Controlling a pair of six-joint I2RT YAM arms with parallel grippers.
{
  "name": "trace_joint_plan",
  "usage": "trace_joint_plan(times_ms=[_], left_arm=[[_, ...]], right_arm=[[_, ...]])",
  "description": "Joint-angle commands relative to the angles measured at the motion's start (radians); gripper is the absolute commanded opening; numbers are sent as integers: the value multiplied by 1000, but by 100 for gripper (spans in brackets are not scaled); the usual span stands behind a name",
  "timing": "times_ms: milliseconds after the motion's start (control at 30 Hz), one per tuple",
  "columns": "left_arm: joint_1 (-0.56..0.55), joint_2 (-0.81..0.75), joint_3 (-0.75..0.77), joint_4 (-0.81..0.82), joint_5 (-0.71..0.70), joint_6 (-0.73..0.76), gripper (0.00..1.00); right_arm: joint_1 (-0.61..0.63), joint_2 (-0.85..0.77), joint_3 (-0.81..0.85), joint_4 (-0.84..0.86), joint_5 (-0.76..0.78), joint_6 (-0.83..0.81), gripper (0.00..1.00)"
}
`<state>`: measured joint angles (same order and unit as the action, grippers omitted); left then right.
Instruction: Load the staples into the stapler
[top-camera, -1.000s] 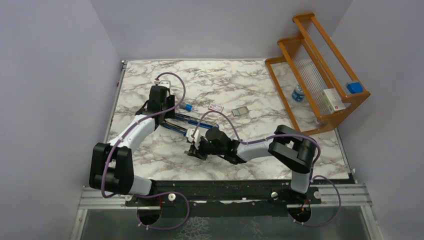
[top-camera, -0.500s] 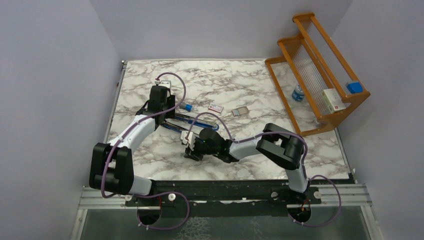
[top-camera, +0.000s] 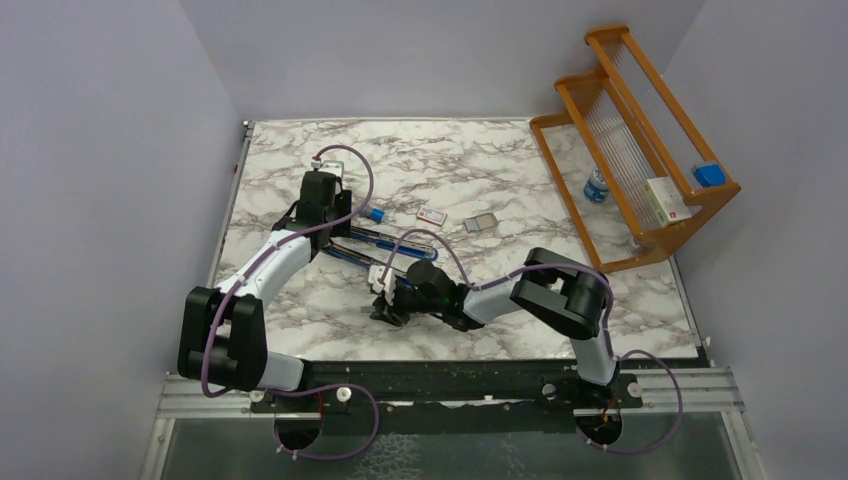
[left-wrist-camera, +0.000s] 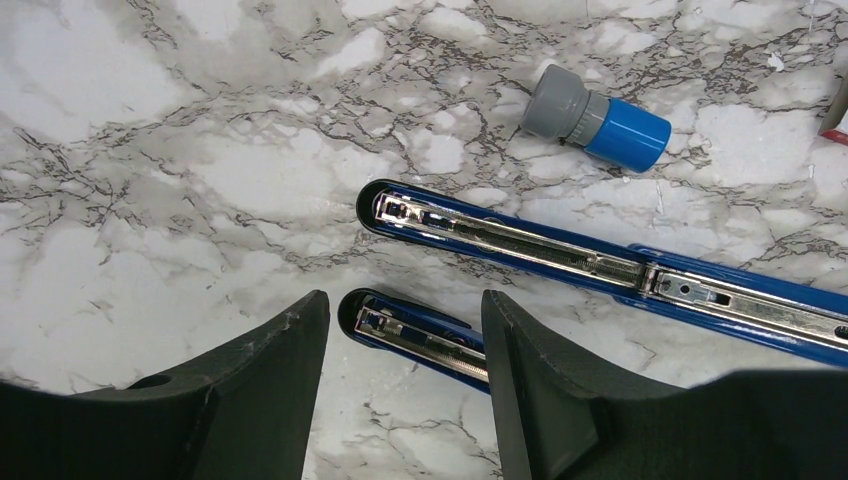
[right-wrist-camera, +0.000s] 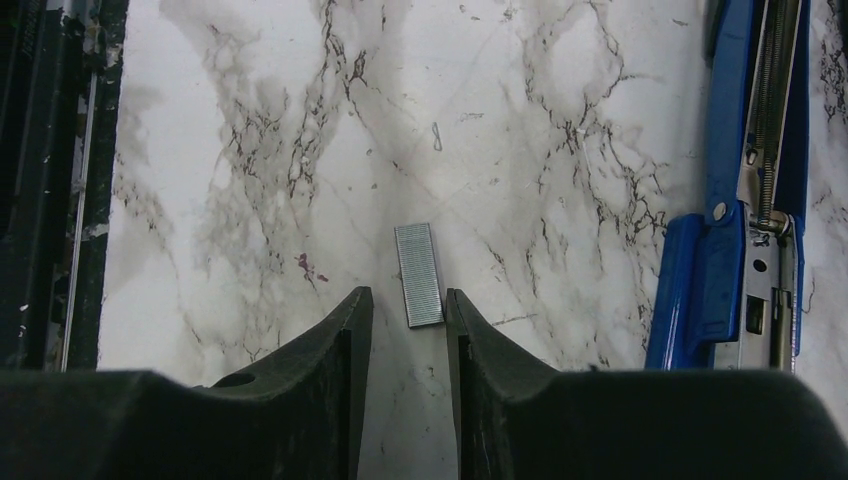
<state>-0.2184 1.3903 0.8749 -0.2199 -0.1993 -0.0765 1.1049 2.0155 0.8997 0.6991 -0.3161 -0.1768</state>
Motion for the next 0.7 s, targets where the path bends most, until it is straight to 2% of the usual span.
trace_joint_plan(times_ms=[0,533,667], left_arm=[[-6,-25,30,1,-23,12,61],[-6,-26,31,0,-27,14,61],[-6,-25,31,-1,-28,14,61]], right_arm=[[3,48,-36,5,-47,-23,36],[-2,69,-24,-43,-18,-61,26],[-6,72,-24,-43,-5,-53,20]])
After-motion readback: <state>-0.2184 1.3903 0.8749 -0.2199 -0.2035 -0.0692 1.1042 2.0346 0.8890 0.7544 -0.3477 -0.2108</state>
